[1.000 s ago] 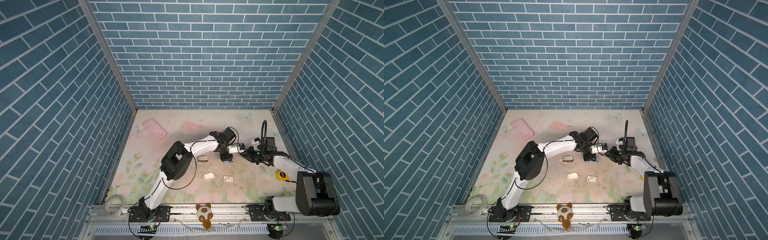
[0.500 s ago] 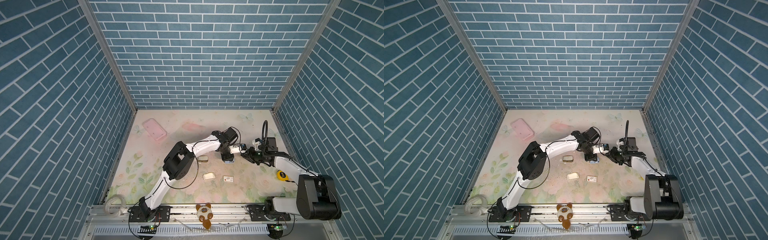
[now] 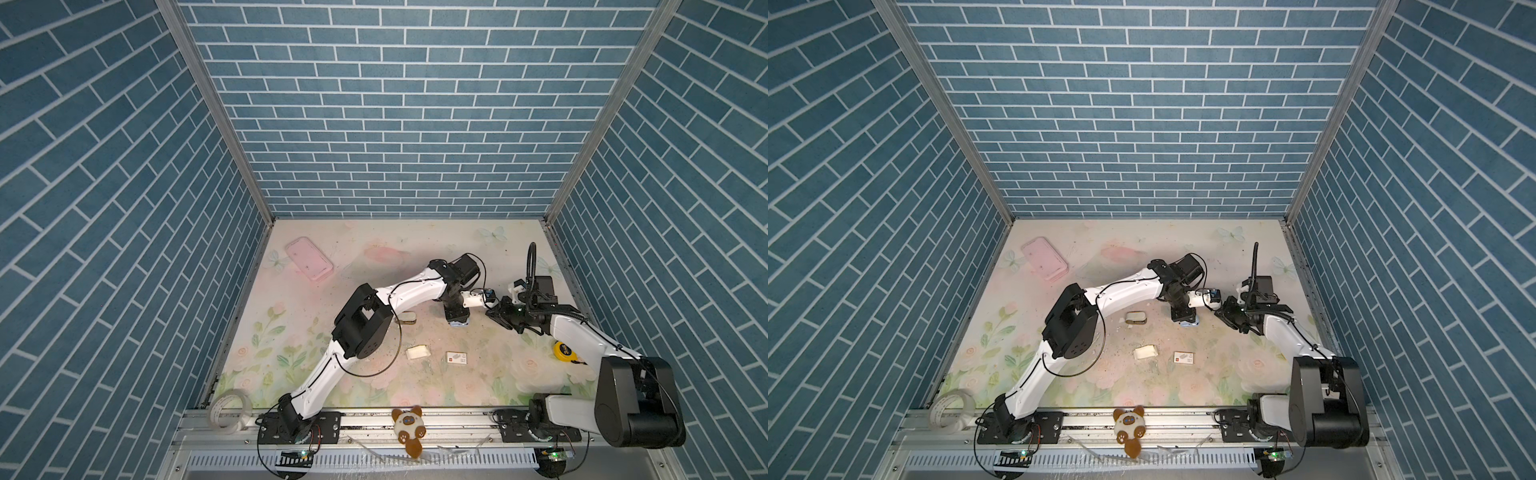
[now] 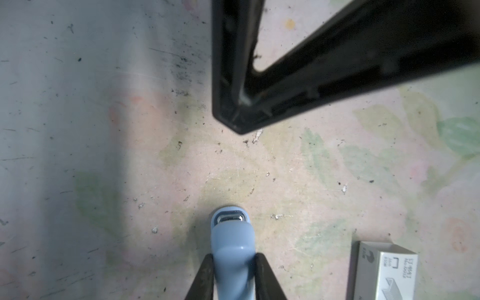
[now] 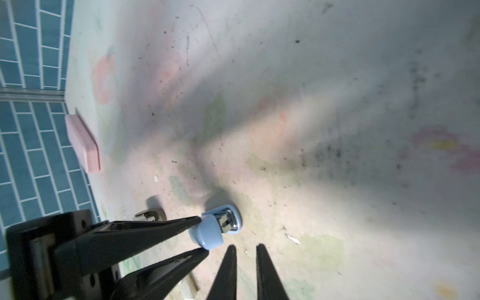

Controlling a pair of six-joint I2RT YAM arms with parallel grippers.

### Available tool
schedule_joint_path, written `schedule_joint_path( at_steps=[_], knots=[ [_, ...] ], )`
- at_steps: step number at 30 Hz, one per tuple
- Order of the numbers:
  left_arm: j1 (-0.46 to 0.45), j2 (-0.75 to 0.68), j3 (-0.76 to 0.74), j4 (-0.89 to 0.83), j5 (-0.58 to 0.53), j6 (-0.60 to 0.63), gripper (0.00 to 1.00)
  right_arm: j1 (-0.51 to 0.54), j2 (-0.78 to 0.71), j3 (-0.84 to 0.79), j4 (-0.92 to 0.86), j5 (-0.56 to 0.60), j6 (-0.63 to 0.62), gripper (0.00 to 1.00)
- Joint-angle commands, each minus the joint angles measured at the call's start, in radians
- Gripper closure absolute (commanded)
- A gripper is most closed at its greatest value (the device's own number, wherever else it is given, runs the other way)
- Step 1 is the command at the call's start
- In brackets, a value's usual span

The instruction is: Load the staples into the stapler

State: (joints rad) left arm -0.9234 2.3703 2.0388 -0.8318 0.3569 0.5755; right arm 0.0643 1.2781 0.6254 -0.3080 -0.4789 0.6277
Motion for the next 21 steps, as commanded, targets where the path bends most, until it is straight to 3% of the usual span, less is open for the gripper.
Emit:
schedule_joint_path(
  at_steps=[1,11,21],
  knots=[
    [-0.008,0.064,0.009,-0.112,-0.043,0.023,0.93,-0.010,-0.035,-0.004,-0.094,0.124,-0.007,0.83],
    [-0.017,0.159,0.142,-0.254,-0.060,0.045,0.94,-0.022,-0.063,-0.036,-0.092,0.141,-0.010,0.83],
    [-0.028,0.198,0.176,-0.323,-0.070,0.064,0.94,-0.025,-0.066,-0.038,-0.104,0.155,-0.023,0.83]
  ],
)
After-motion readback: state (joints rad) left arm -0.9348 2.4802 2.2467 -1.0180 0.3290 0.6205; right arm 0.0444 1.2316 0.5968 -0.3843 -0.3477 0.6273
